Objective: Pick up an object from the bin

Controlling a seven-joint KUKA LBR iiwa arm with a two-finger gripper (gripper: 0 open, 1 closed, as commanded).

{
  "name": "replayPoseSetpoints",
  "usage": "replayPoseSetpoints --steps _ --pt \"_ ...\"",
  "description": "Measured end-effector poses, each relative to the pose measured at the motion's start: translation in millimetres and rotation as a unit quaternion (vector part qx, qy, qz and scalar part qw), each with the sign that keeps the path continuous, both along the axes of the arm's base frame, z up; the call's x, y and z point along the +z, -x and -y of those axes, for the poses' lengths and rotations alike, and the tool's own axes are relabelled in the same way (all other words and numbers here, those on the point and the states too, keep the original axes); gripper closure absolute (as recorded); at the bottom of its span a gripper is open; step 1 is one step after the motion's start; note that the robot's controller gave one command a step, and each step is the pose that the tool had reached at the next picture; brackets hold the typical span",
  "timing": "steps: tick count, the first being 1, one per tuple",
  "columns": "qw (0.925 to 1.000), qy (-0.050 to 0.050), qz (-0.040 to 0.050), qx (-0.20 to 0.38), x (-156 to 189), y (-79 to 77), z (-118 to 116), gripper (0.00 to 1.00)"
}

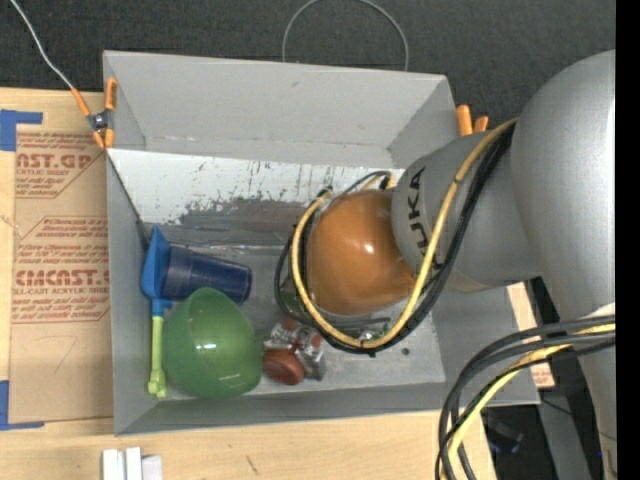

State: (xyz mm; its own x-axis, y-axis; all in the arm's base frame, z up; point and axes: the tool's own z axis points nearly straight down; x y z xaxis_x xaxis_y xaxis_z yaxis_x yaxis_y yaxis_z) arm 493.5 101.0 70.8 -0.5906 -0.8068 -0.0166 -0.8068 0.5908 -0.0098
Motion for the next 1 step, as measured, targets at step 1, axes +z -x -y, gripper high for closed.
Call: replayPoseSetpoints --steps 1 --pt "1.0000 0.000 -0.0028 0.009 102.6 1.9 5.5 1.00"
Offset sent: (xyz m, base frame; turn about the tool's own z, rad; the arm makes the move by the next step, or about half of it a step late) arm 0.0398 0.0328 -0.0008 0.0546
